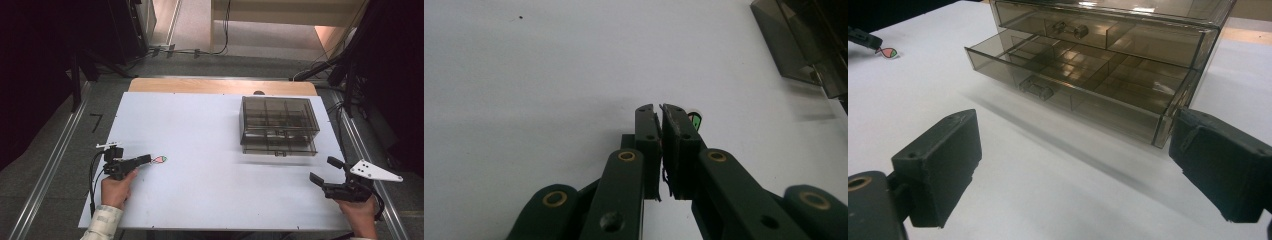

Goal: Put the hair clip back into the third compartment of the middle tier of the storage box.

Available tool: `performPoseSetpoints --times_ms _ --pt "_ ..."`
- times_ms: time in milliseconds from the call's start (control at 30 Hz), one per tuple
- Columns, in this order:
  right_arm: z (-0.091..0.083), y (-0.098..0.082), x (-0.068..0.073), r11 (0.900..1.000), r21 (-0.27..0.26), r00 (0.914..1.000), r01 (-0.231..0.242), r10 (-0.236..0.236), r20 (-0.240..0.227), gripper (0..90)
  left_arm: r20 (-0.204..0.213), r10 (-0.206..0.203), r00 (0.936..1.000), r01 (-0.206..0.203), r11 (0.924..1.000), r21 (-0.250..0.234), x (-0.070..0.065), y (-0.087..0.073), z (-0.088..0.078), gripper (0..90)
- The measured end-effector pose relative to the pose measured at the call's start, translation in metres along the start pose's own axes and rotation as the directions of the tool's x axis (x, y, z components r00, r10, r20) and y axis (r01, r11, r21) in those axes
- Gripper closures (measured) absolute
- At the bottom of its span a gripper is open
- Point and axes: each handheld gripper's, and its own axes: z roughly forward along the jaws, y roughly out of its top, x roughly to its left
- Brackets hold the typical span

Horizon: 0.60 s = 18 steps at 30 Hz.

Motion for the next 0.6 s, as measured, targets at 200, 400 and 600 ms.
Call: performPoseSetpoints --times_ms 200,400,600 --pt "-0.0003 -0.0001 0.0 1.0 0.001 1.0 -0.002 0.002 0.0 5.0 0.052 0.002 0.9987 -0.002 0.9999 -0.011 -0.0004 -0.0001 -0.0012 88.8" --pt "0.0 -0.0001 0.0002 1.0 0.002 1.0 0.0 0.0 0.0 5.0 0.1 0.01 0.9949 -0.008 0.9996 -0.027 -0.0029 -0.0005 -0.0032 89.9" --pt "0.0005 -0.0003 0.0007 1.0 0.005 1.0 -0.003 0.003 -0.001 5.1 0.12 0.024 0.9925 -0.02 0.9993 -0.032 -0.0051 -0.0013 -0.0035 90.0"
